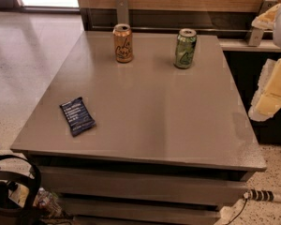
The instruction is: Move green can near rxbar blueberry
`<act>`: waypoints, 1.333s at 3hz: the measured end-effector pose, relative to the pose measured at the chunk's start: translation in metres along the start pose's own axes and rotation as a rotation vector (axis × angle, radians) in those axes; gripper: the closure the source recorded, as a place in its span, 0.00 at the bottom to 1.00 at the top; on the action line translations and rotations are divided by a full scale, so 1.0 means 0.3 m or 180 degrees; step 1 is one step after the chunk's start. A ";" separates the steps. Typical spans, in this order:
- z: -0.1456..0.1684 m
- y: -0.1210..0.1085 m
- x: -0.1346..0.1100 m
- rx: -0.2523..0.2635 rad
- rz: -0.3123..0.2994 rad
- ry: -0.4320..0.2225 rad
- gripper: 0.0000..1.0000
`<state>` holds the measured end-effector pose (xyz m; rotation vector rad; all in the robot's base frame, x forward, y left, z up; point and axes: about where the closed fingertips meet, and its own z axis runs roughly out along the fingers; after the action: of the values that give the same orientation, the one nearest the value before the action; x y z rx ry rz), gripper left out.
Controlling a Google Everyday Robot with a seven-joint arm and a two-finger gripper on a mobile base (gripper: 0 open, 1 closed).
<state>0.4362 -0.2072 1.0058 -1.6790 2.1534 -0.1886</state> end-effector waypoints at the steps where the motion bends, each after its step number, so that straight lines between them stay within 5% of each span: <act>1: 0.000 0.000 0.000 0.0001 0.0000 0.0000 0.00; 3: 0.034 -0.119 0.017 0.0153 0.0257 -0.0372 0.00; 4: 0.104 -0.255 0.011 0.0427 0.0635 -0.1079 0.00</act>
Offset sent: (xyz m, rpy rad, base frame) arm 0.0324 -0.0048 0.0077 0.0802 -0.0491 -0.0110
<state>0.5165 -0.2266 1.0030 -1.3056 1.9866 0.0093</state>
